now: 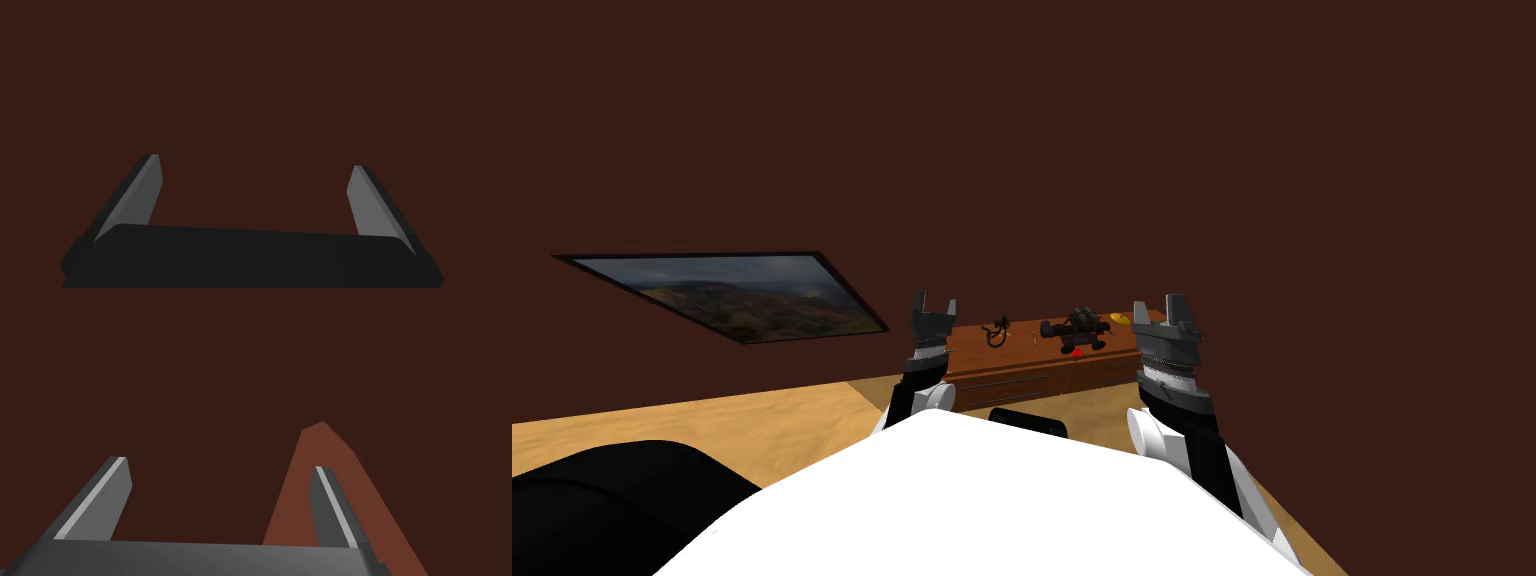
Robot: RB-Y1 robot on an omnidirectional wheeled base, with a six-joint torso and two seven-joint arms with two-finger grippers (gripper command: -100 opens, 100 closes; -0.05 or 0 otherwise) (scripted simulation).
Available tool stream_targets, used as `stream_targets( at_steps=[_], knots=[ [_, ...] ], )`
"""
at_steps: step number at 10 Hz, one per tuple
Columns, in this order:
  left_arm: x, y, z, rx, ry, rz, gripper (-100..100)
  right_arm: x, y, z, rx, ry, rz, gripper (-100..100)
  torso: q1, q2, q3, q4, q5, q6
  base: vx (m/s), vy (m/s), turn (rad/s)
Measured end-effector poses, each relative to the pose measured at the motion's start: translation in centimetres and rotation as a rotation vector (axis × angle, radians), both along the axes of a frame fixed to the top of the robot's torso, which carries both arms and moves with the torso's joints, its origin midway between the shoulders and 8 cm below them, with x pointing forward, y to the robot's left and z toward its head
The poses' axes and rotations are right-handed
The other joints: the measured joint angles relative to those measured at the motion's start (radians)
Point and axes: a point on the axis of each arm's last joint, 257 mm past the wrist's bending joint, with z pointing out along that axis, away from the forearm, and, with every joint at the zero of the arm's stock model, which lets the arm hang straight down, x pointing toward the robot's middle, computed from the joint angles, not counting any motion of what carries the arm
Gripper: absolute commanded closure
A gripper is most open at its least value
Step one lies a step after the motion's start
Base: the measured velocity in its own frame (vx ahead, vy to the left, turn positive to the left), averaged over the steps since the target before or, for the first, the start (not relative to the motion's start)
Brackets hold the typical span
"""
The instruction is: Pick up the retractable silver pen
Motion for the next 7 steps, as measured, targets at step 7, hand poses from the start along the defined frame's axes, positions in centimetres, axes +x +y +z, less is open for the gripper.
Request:
stream_targets(
  at_steps=[7],
  knots=[
    [2.4, -0.1, -7.4, 0.134, 0.266, -0.053, -100, 0.0, 0.0, 0.0, 0.0, 0.0, 0.0, 0, 0.0, 0.002, 0.001, 0.0, 0.0, 0.0, -0.021, -0.004, -0.185]
  ],
)
